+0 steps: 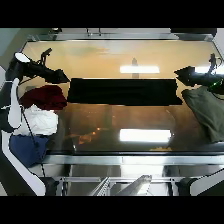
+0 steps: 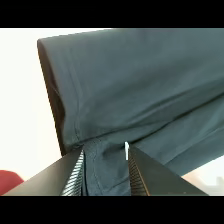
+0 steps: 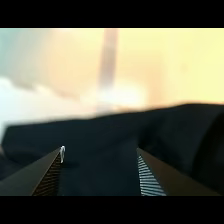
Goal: Fold the shirts.
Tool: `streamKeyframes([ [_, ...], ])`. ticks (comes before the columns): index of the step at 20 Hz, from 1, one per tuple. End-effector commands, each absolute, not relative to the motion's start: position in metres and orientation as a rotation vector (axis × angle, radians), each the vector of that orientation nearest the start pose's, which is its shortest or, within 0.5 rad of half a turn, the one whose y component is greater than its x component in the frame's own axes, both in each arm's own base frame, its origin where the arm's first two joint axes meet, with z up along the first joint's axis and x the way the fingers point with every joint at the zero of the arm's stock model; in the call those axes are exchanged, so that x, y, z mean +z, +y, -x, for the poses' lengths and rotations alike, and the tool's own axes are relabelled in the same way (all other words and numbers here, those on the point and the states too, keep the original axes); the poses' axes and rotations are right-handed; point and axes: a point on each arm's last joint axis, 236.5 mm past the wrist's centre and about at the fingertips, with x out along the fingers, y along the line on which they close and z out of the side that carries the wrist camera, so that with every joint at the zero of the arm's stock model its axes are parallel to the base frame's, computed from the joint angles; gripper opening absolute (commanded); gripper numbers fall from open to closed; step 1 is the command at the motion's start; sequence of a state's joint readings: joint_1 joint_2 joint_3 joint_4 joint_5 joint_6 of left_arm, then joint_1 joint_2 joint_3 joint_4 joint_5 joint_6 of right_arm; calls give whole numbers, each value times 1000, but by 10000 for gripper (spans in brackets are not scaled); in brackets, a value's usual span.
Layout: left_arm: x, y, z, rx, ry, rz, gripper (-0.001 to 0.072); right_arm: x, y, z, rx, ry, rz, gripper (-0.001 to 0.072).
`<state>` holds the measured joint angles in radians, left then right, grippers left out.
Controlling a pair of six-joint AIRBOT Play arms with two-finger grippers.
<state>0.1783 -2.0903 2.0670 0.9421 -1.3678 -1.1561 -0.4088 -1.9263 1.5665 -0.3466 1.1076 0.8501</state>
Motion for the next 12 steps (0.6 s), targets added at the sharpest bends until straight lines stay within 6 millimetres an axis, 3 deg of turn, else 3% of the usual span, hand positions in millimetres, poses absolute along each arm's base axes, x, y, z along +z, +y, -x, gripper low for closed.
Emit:
streamKeyframes([
  [1,18,-15,-576,-467,1049,273,285,-45,-41,-532,417,1021,-642,719],
  [5,47,-1,-574,-424,1009,300,277,-76,-63,-512,301,1157,-582,715],
  [6,46,-3,-568,-431,1031,311,53,-77,-66,-511,286,1160,-594,715],
  [7,44,-8,-562,-438,1048,312,17,-78,-68,-511,273,1164,-612,715],
  [12,25,-42,-543,-505,1116,286,17,-99,-61,-502,279,1232,-685,714],
])
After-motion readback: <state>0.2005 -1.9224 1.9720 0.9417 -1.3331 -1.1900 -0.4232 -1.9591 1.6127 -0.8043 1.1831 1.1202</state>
